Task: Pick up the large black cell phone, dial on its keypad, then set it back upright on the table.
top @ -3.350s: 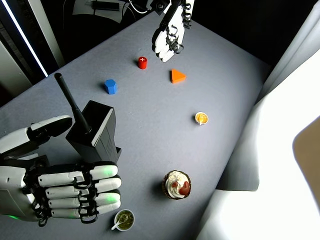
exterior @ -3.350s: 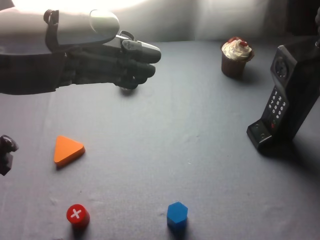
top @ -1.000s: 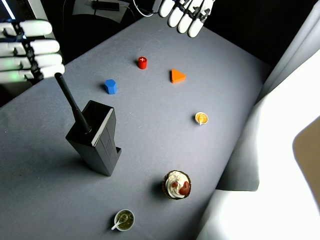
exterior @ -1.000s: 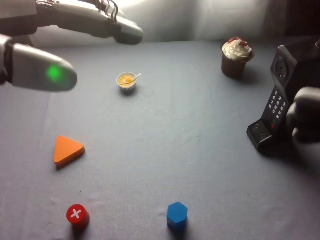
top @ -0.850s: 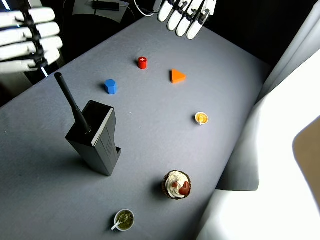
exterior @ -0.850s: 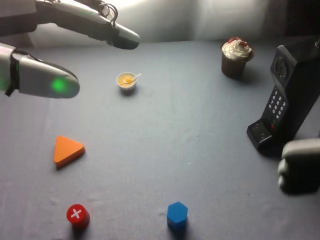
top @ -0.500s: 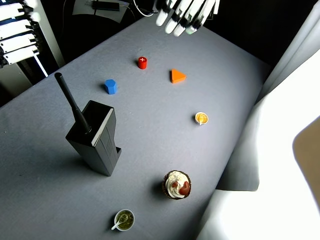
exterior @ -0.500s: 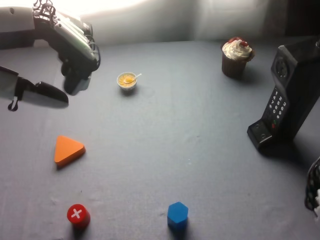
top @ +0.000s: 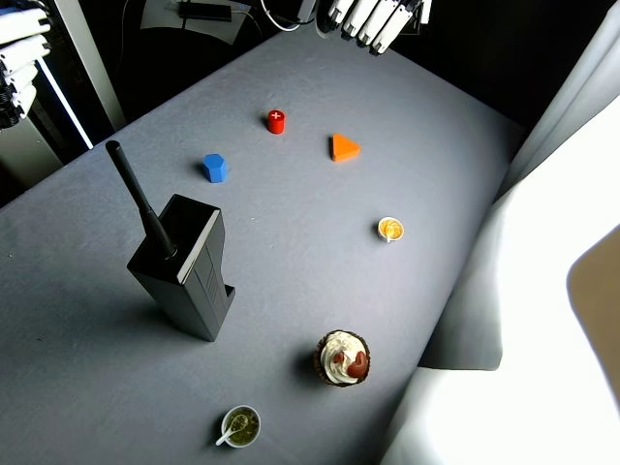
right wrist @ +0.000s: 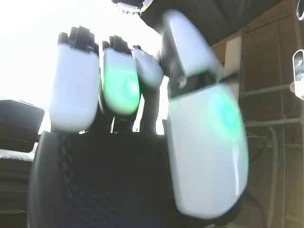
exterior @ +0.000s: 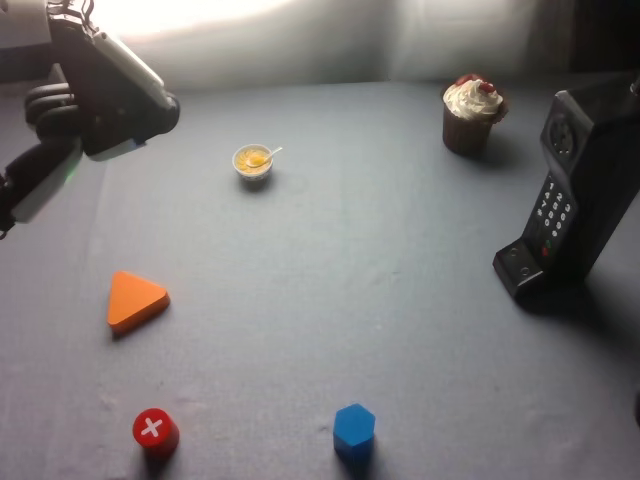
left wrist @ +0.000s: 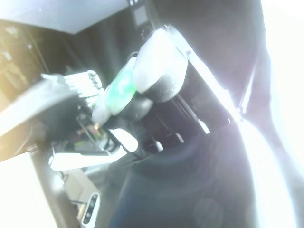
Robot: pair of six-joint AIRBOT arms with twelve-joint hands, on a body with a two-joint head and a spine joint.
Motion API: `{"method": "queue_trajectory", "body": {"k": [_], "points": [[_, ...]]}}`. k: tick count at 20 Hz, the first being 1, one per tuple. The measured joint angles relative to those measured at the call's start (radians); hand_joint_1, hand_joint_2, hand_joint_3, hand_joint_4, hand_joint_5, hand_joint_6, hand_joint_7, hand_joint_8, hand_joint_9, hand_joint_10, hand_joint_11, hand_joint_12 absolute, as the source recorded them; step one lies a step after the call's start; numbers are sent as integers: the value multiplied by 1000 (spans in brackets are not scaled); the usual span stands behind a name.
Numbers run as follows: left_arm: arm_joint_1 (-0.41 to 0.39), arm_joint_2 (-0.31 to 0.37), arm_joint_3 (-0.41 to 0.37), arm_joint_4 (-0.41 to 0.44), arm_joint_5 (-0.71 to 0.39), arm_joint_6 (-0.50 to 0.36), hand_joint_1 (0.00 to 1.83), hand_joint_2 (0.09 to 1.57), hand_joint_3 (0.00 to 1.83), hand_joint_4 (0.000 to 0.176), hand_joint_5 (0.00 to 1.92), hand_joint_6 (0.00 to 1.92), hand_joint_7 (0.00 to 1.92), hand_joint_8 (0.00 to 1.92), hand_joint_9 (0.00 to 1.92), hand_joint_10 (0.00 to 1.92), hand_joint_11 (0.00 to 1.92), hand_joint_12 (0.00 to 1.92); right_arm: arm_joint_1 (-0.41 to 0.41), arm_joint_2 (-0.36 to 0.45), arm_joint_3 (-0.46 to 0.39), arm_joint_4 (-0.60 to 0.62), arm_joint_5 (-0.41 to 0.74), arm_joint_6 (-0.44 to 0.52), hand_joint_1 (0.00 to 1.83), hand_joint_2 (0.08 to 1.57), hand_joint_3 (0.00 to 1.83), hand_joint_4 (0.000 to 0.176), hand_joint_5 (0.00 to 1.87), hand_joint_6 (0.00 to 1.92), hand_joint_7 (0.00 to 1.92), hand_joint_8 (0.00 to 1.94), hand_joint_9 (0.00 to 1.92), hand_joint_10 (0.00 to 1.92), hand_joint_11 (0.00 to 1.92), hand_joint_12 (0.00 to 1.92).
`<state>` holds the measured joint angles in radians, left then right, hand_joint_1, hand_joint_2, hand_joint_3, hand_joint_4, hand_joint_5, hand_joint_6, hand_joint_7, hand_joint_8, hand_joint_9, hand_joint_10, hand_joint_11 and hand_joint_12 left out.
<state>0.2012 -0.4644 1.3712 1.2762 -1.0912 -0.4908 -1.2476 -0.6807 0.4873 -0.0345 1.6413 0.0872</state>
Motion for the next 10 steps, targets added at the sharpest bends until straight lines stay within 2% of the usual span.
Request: {"method": "queue_trajectory", "body": {"k": [2, 3, 4, 6, 7, 8, 10], "points": [[-2, 0, 0, 10, -5, 1, 1019, 694, 1369, 0, 843, 1921, 1284, 1921, 1345, 1921, 1346, 1921, 0, -5, 0, 1, 0, 0, 1411, 561, 1542, 122, 1183, 1921, 985, 1941, 1533, 1921, 1632, 1921], [-2, 0, 0, 10, -3, 1, 1179, 567, 1505, 0, 958, 1754, 1076, 1921, 1313, 1921, 1315, 1921, 0, -6, 0, 3, 0, -1, 1408, 569, 1527, 128, 1178, 1921, 975, 1941, 1528, 1921, 1634, 1921], [-5, 0, 0, 12, -2, 0, 1051, 664, 1403, 0, 870, 1888, 1232, 1921, 1339, 1921, 1339, 1921, 0, -7, 0, 7, 0, -2, 1402, 582, 1503, 132, 1167, 1921, 960, 1941, 1505, 1921, 1607, 1921], [-11, 0, 0, 15, -1, 3, 1017, 692, 1373, 0, 847, 1920, 1301, 1921, 1361, 1921, 1350, 1921, 0, -8, 0, 8, 0, -7, 1398, 594, 1482, 136, 1143, 1921, 946, 1941, 1477, 1921, 1578, 1921], [-11, 0, 0, 13, -2, 3, 1297, 723, 1111, 0, 1050, 1921, 1305, 1921, 1358, 1921, 1351, 1921, 0, -8, 0, 8, 0, -7, 1396, 602, 1469, 138, 1136, 1921, 937, 1941, 1466, 1921, 1577, 1921], [-11, 0, 0, 14, -2, 0, 1385, 739, 1020, 0, 1119, 1921, 1315, 1921, 1365, 1921, 1348, 1921, 0, -8, 0, 8, 0, -8, 1394, 606, 1461, 140, 1126, 1921, 932, 1941, 1462, 1921, 1571, 1921], [-11, 0, 0, 14, -3, 0, 1433, 762, 964, 0, 1111, 1921, 1303, 1921, 1358, 1921, 1345, 1921, 0, -7, 0, 8, 0, -13, 1392, 606, 1461, 141, 1136, 1921, 933, 1941, 1466, 1921, 1565, 1921]]}}
